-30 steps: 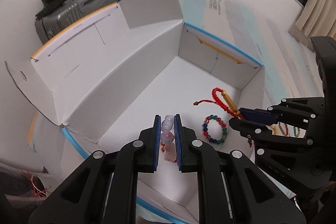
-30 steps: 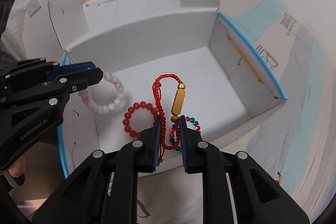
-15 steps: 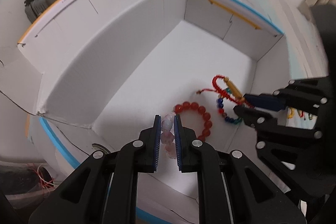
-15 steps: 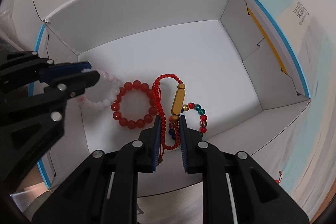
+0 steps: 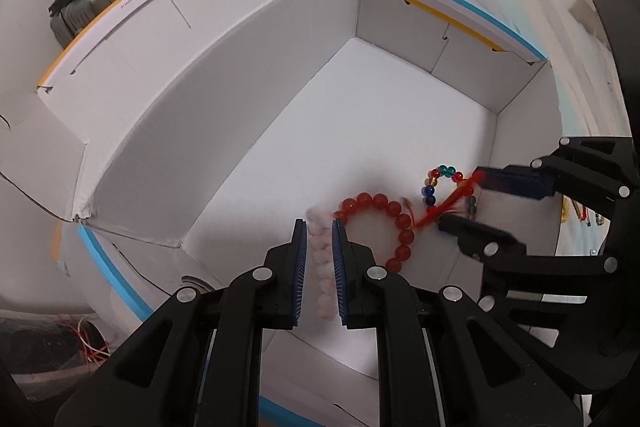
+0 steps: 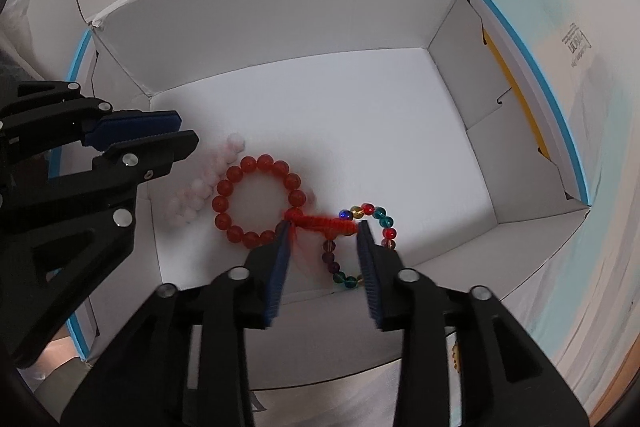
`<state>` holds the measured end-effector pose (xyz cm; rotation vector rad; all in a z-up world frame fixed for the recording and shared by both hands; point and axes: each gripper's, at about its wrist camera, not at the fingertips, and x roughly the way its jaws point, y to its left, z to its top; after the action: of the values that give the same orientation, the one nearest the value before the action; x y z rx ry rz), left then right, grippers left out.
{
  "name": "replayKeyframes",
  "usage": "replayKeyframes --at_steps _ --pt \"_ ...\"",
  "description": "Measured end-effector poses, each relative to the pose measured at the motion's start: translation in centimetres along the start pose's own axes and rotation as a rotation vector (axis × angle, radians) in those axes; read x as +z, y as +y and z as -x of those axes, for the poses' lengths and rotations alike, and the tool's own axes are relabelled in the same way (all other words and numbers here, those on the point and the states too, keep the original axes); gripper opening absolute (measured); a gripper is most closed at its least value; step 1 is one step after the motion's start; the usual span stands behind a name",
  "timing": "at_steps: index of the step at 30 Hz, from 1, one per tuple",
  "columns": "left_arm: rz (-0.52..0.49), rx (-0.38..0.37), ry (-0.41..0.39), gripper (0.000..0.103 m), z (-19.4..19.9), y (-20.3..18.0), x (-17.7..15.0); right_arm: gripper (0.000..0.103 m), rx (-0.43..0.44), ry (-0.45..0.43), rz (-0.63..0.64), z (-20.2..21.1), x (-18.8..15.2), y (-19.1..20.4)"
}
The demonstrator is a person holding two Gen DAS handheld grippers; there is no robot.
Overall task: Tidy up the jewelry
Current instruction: 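Open both tools to drop the bracelets into the box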
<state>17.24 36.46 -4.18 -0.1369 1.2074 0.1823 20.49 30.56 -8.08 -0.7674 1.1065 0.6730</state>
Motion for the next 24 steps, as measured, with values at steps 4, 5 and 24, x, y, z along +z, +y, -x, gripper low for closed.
replayKeyframes --at_steps 4,5,24 --pt "0.011 0.02 -0.033 0.031 0.8 0.2 0.0 0.057 -0.001 -0.042 -0.007 0.9 -0.4 -0.4" --pt "0.017 0.023 -0.047 0.046 1.0 0.3 0.0 0.061 -0.008 -0.054 -0.008 1.2 -0.6 -0.5" --pt "0.075 0.041 -0.209 0.097 5.8 -1.1 -0.2 0.096 -0.06 -0.258 -0.111 7.7 -4.4 -4.1"
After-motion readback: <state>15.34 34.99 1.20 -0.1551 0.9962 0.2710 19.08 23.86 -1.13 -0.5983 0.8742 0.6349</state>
